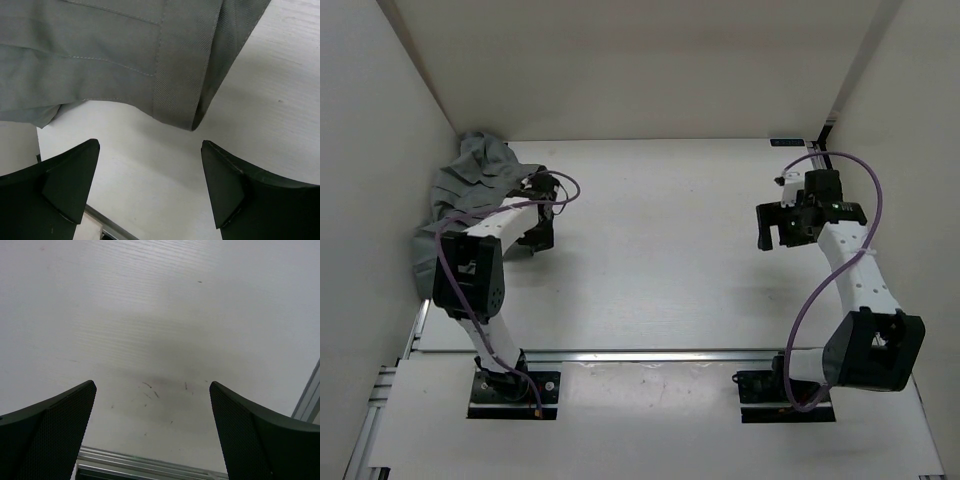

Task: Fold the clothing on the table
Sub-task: Grab the skirt from the pile

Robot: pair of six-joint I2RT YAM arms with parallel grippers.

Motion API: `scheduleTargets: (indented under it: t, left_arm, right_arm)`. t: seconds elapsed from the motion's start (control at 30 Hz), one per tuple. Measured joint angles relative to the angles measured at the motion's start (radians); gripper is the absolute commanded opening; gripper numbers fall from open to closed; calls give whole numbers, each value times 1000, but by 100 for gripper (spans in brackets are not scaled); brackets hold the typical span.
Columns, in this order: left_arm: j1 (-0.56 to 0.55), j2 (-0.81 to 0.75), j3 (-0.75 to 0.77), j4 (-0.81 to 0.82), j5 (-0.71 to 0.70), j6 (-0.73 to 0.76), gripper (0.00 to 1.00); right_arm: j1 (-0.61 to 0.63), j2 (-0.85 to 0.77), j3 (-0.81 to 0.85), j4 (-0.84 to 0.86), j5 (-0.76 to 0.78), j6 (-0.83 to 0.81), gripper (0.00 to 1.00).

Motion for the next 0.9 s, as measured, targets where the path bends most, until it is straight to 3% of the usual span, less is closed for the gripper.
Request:
scheduleTargets:
  t: [0.17, 0.3, 0.9]
  left_arm:
    - [-42, 138, 62, 2, -30, -15, 89]
    - [-81, 231, 121, -12, -95, -29, 88]
    - [-60, 246, 126, -24, -172, -84, 84]
  right_arm:
    - [-97, 50, 29, -22, -32, 24, 100]
    - [-86, 66, 39, -42, -35, 24, 99]
    - [-87, 70, 52, -58, -28, 13, 100]
